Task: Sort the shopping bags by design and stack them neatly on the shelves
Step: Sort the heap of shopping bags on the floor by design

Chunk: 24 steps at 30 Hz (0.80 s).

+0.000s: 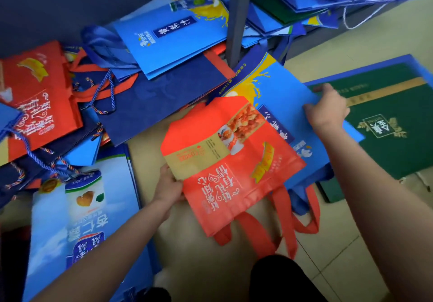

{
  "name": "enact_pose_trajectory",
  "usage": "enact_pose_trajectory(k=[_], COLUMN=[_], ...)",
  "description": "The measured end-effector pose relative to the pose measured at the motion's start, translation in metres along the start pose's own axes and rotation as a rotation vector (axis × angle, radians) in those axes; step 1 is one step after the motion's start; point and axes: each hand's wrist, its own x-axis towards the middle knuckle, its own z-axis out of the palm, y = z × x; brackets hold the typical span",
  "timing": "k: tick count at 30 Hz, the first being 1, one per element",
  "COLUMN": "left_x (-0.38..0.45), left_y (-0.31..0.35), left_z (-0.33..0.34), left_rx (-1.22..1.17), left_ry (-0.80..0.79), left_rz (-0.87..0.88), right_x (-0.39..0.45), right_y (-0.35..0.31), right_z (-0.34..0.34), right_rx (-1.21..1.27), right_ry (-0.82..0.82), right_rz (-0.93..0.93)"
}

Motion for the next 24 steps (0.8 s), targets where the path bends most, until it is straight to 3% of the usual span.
enact_pose_trajectory(k=[10, 14, 17, 19, 21, 24], left_x=[0.039, 0.025, 0.021, 0.024, 0.026, 0.026], left_y=[0.024, 0.045, 0.043, 0.035, 0.026, 0.024], left_z=[0.049, 0.059, 0.056, 0.047, 0.038, 0.039], left_rx=[0.086, 0.163, 0.416, 0.678, 0.734, 0.711], left_ry=[-0.021, -0.136, -0.24, -0.061, 0.068, 0.003], left_rz=[0.094, 0.117, 0.17, 0.226, 0.158, 0.079], right_x=[0.022, 0.009, -0.001, -0.007, -0.013, -0.018], right_y=[-0.029, -0.039, -0.039, -0.034, -0.025, -0.01], right_z=[-0.111, -0.112, -0.092, -0.069, -0.046, -0.029], right_rx=[-0.2, -0.16, -0.133, -0.136, -0.144, -0.156], right_ry=[0.443, 0.397, 0.27, 0.18, 0.114, 0.126], right_rz=[-0.169, -0.147, -0.106, -0.077, -0.049, -0.026])
